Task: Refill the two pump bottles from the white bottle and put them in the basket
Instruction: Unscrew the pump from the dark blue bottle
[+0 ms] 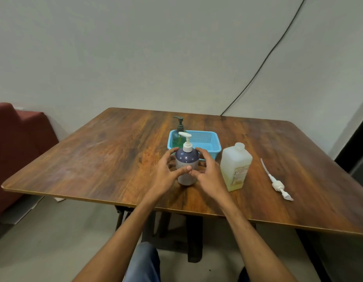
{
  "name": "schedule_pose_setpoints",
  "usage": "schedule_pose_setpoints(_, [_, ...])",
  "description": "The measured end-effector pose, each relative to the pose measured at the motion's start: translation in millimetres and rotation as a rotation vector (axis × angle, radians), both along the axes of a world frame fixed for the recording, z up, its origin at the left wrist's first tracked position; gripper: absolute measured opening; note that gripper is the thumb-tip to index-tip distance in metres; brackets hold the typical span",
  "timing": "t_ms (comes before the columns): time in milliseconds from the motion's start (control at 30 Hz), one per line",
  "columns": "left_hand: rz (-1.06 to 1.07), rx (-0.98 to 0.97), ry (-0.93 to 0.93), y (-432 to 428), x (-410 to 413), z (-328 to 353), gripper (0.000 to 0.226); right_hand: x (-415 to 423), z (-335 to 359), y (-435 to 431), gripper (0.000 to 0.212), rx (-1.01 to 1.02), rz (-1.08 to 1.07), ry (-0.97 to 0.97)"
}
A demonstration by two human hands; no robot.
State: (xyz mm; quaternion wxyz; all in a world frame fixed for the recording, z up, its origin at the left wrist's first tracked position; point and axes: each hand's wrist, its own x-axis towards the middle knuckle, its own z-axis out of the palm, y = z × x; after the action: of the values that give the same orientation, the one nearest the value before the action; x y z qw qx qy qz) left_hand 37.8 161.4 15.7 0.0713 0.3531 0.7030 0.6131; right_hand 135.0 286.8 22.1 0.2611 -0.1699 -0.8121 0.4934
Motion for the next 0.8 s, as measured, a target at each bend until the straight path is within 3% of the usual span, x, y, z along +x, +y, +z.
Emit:
schedule_pose_setpoints(100, [0.000, -0.026, -0.027, 4.2, 8.5, -7.9, 0.092, 10.2, -7.5, 3.7, 0.073, 0.001, -0.008, -0.020])
schedule_pose_setpoints(267, [0.000, -0.042, -0.007, 7.5, 14.0, -9.7, 0.078, 12.9, -14.6, 4.7, 0.088, -0.016, -0.024, -0.031])
schedule_pose_setpoints(467, [-0.015, -0.062, -0.005, 5.3, 8.1, -7.1, 0.085, 3.5, -23.1, 0.0, 0.088, -0.003, -0.103, -0.012])
schedule_pose_setpoints(700, [-0.209, 0.032, 0.012, 18.9, -3.0, 34.6, 0.034, 0.2, -27.5, 2.9, 0.090, -0.003, -0.106, -0.011])
schedule_pose_setpoints(800, [-0.210, 0.066, -0.031, 25.2, -8.3, 36.0, 0.029, -0.5, -29.1, 3.2, 0.090, 0.009, -0.113, -0.016])
